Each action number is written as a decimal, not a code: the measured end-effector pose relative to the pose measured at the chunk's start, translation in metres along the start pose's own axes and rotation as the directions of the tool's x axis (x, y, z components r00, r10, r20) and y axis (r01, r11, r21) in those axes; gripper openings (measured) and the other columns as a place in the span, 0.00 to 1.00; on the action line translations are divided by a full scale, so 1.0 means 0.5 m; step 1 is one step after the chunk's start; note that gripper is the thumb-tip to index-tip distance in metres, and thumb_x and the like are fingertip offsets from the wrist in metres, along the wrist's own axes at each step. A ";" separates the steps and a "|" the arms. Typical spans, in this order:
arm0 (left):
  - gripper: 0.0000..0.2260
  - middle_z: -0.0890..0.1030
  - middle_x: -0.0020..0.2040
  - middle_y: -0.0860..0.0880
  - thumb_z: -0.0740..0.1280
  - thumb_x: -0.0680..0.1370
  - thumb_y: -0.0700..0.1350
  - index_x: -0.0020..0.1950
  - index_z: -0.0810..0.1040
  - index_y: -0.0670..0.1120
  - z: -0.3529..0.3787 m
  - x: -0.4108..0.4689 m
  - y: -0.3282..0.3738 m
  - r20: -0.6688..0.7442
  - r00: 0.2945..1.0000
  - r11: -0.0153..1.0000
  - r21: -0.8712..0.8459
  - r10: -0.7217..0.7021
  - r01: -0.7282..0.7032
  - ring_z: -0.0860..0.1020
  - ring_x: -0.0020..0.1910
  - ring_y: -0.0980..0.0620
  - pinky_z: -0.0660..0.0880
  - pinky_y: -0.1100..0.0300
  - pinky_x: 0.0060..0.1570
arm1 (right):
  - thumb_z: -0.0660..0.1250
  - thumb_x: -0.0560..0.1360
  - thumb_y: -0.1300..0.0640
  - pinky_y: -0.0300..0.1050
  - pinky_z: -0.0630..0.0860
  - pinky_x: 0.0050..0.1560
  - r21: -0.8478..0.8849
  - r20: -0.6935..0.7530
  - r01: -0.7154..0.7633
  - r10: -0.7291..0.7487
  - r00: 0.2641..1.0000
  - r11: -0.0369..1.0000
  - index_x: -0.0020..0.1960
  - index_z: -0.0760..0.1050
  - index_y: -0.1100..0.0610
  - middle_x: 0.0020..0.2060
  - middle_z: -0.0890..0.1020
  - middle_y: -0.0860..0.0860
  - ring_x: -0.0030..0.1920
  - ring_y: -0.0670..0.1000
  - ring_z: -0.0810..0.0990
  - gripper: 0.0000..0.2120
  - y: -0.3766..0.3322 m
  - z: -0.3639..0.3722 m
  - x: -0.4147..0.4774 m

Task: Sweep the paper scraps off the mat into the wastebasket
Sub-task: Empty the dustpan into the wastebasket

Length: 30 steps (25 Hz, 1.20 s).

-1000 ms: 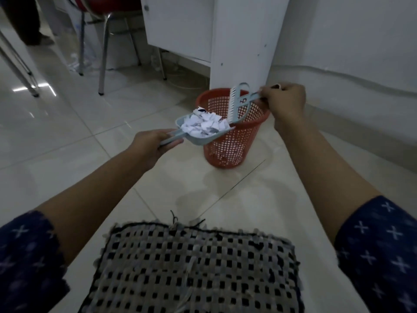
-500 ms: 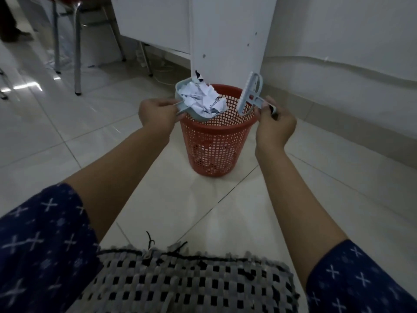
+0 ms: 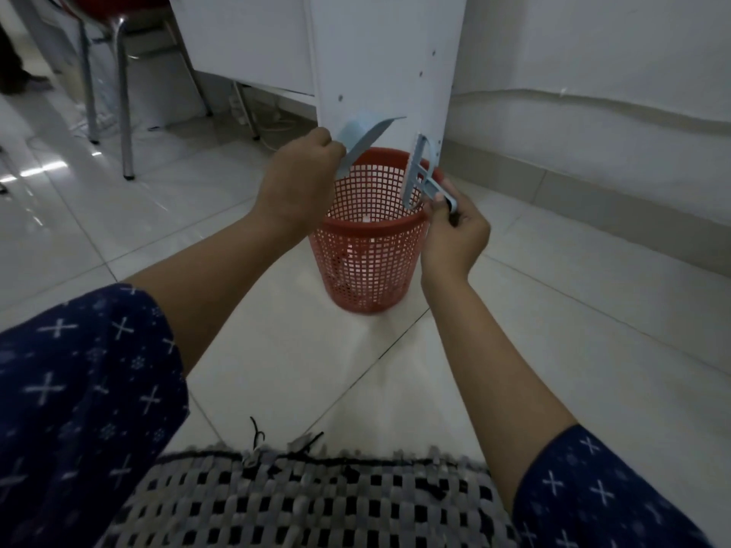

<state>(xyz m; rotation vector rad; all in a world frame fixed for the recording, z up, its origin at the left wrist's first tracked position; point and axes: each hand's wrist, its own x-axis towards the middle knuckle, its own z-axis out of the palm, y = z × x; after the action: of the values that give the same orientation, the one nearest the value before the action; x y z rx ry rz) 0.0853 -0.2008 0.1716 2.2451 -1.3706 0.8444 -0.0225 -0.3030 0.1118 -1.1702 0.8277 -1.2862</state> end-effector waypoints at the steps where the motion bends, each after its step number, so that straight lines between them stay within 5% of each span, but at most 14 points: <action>1: 0.15 0.79 0.52 0.36 0.64 0.77 0.40 0.62 0.75 0.35 -0.003 -0.001 -0.001 0.009 1.000 0.999 0.034 0.018 -0.019 0.77 0.46 0.39 0.67 0.57 0.41 | 0.64 0.77 0.63 0.46 0.80 0.57 -0.003 0.003 0.002 -0.002 1.000 1.000 0.60 0.79 0.59 0.55 0.84 0.53 0.53 0.48 0.81 0.13 0.000 -0.001 -0.001; 5: 0.14 0.79 0.50 0.36 0.64 0.76 0.42 0.58 0.77 0.35 -0.001 -0.011 -0.008 -0.120 0.992 0.995 -0.090 -0.048 0.037 0.77 0.45 0.42 0.71 0.58 0.42 | 0.64 0.76 0.63 0.48 0.80 0.57 -0.027 0.017 0.015 -0.015 1.000 1.000 0.59 0.79 0.59 0.54 0.84 0.54 0.52 0.49 0.82 0.13 -0.004 0.000 -0.001; 10: 0.13 0.81 0.49 0.40 0.60 0.75 0.36 0.54 0.81 0.39 0.004 -0.041 0.043 -0.299 0.803 0.783 -0.543 -0.516 0.302 0.73 0.45 0.55 0.63 0.81 0.42 | 0.64 0.77 0.63 0.35 0.78 0.55 -0.055 0.016 0.265 -0.265 0.964 0.963 0.61 0.78 0.62 0.53 0.83 0.53 0.52 0.46 0.80 0.13 -0.055 0.022 -0.032; 12: 0.13 0.82 0.51 0.43 0.60 0.75 0.36 0.55 0.81 0.41 0.013 -0.065 0.071 -0.209 0.671 0.588 -0.700 -0.711 0.406 0.76 0.49 0.55 0.67 0.80 0.45 | 0.63 0.77 0.63 0.44 0.78 0.58 -0.125 0.092 0.463 -0.455 0.886 0.877 0.62 0.76 0.63 0.55 0.83 0.56 0.55 0.50 0.81 0.14 -0.077 0.027 -0.048; 14: 0.13 0.82 0.51 0.44 0.61 0.75 0.36 0.56 0.80 0.39 0.021 -0.095 0.096 0.049 0.547 0.220 -0.883 -0.835 0.415 0.81 0.48 0.52 0.77 0.67 0.50 | 0.61 0.78 0.63 0.47 0.78 0.59 -0.197 0.244 0.599 -0.553 0.796 0.776 0.64 0.74 0.64 0.57 0.82 0.58 0.57 0.54 0.80 0.15 -0.086 0.023 -0.064; 16: 0.11 0.81 0.51 0.38 0.60 0.77 0.34 0.57 0.77 0.35 0.013 -0.130 0.118 0.344 0.456 -0.163 -0.906 -0.821 0.389 0.83 0.42 0.51 0.81 0.58 0.46 | 0.59 0.78 0.60 0.44 0.78 0.55 -0.238 0.433 0.698 -0.570 0.699 0.675 0.65 0.73 0.66 0.56 0.81 0.61 0.57 0.58 0.80 0.18 -0.087 0.017 -0.086; 19: 0.12 0.80 0.52 0.36 0.57 0.80 0.36 0.61 0.72 0.34 -0.021 -0.175 0.134 0.551 0.388 -0.427 -0.829 -0.739 0.361 0.83 0.36 0.52 0.81 0.60 0.39 | 0.65 0.76 0.60 0.52 0.79 0.55 -0.281 0.668 0.862 -0.559 0.491 0.421 0.66 0.71 0.66 0.58 0.80 0.63 0.59 0.61 0.80 0.21 -0.063 0.004 -0.128; 21: 0.13 0.81 0.54 0.39 0.56 0.81 0.38 0.63 0.71 0.37 -0.043 -0.191 0.129 0.576 0.392 -0.458 -0.813 -0.717 0.359 0.84 0.41 0.53 0.81 0.59 0.41 | 0.70 0.72 0.63 0.54 0.80 0.54 -0.291 0.738 0.909 -0.536 0.411 0.297 0.66 0.72 0.66 0.58 0.81 0.63 0.59 0.60 0.80 0.23 -0.050 -0.001 -0.148; 26: 0.13 0.80 0.57 0.43 0.55 0.81 0.41 0.63 0.74 0.41 -0.103 -0.216 0.116 0.561 0.481 -0.388 -0.822 -0.674 0.416 0.81 0.51 0.52 0.78 0.53 0.53 | 0.69 0.73 0.64 0.51 0.80 0.55 -0.269 0.794 0.933 -0.494 0.354 0.238 0.64 0.74 0.65 0.57 0.82 0.62 0.57 0.59 0.81 0.19 -0.093 0.015 -0.196; 30: 0.15 0.79 0.60 0.41 0.54 0.82 0.42 0.65 0.72 0.39 -0.137 -0.235 0.081 0.581 0.626 -0.413 -0.812 -0.520 0.412 0.78 0.59 0.47 0.78 0.53 0.54 | 0.63 0.76 0.62 0.49 0.77 0.59 -0.264 0.844 0.883 -0.350 0.406 0.389 0.60 0.77 0.63 0.56 0.82 0.59 0.57 0.56 0.79 0.14 -0.142 0.024 -0.233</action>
<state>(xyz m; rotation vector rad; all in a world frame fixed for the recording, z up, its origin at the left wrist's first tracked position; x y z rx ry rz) -0.0117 -0.1005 0.1453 1.0501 -0.2740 -0.5113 -0.0482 -0.1801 0.1659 -2.6724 0.1703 -0.9675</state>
